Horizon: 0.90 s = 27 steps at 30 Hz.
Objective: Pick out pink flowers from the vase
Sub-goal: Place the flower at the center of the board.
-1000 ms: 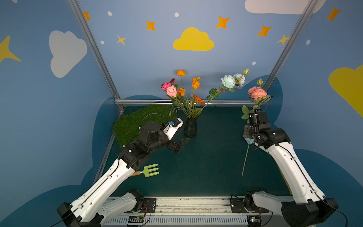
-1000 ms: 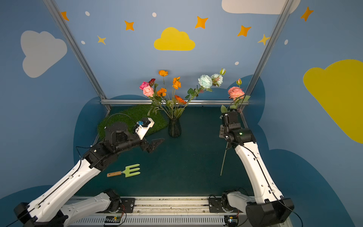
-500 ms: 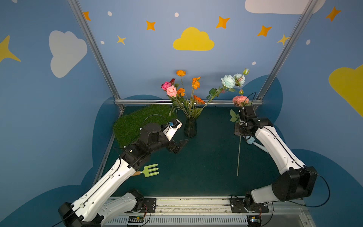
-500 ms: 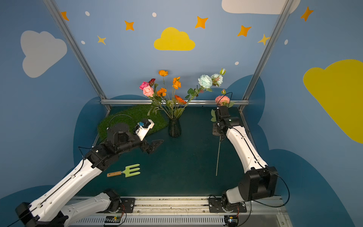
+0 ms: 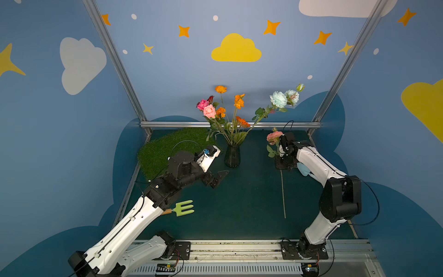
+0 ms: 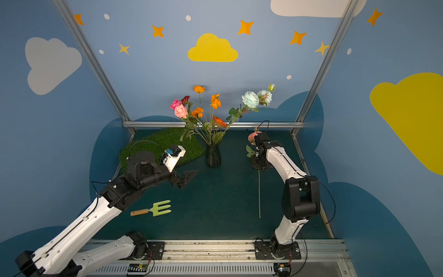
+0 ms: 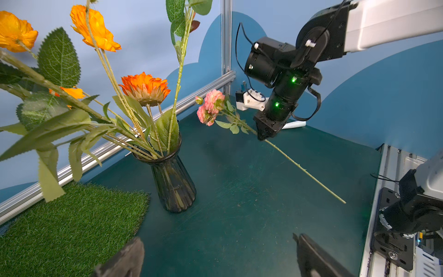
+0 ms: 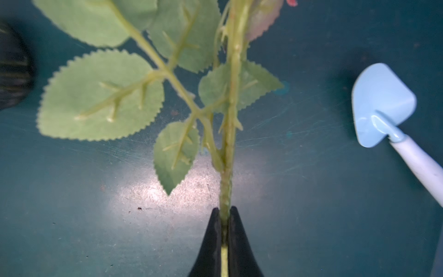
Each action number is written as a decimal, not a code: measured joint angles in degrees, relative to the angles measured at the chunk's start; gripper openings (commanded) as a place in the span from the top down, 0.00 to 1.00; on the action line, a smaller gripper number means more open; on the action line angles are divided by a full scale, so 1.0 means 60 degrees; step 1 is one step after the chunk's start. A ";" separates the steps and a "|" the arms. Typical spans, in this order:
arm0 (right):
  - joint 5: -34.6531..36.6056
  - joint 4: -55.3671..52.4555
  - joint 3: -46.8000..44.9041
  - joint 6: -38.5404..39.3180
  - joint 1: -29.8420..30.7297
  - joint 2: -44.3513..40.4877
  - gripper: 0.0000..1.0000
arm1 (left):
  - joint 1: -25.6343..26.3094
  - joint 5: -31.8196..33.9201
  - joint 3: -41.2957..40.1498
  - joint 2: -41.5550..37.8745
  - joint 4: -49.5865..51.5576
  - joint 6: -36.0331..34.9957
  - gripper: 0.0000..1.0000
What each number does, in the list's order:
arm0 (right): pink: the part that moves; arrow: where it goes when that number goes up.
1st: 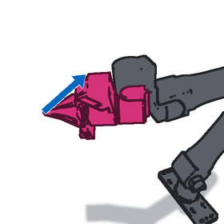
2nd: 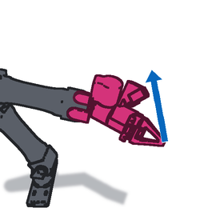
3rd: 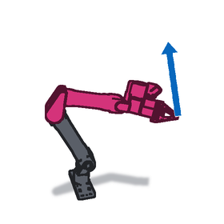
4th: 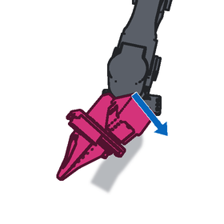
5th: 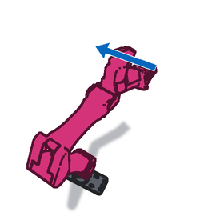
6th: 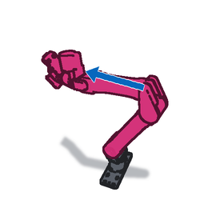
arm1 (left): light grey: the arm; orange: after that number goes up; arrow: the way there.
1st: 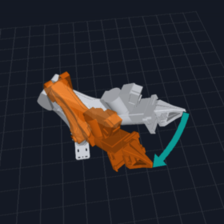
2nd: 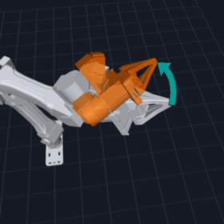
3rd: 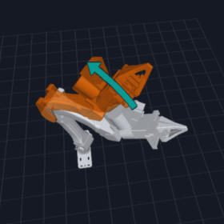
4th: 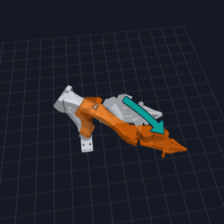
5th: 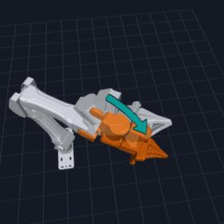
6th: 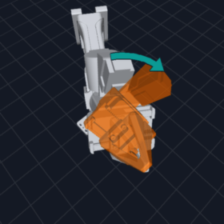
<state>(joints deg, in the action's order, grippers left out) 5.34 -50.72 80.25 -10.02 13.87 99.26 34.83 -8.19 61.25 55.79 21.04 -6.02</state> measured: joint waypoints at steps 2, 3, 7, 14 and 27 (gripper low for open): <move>-0.0051 0.0146 -0.0091 0.0051 0.0051 0.0055 1.00 | -0.0007 0.0022 -0.0007 -0.0047 0.0011 0.0000 0.00; -0.0080 0.0200 -0.0109 0.0073 0.0091 0.0073 1.00 | -0.0011 0.0029 -0.0007 -0.0055 0.0018 0.0000 0.00; -0.0233 0.0444 -0.0109 0.0138 0.0219 0.0215 1.00 | -0.0011 0.0051 -0.0036 -0.0062 0.0018 0.0004 0.00; -0.0277 0.0772 -0.0138 0.0142 0.0324 0.0980 1.00 | -0.0011 0.0084 -0.0306 -0.0073 0.0073 0.0004 0.00; -0.0255 0.0998 -0.0171 0.0058 0.0419 0.1483 1.00 | -0.0015 0.0076 -0.0302 -0.0066 0.0168 0.0011 0.00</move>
<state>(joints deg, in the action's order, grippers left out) 3.81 -44.73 79.22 -9.67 16.38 108.16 34.74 -7.73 59.44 55.40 22.04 -5.96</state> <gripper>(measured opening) 0.066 0.996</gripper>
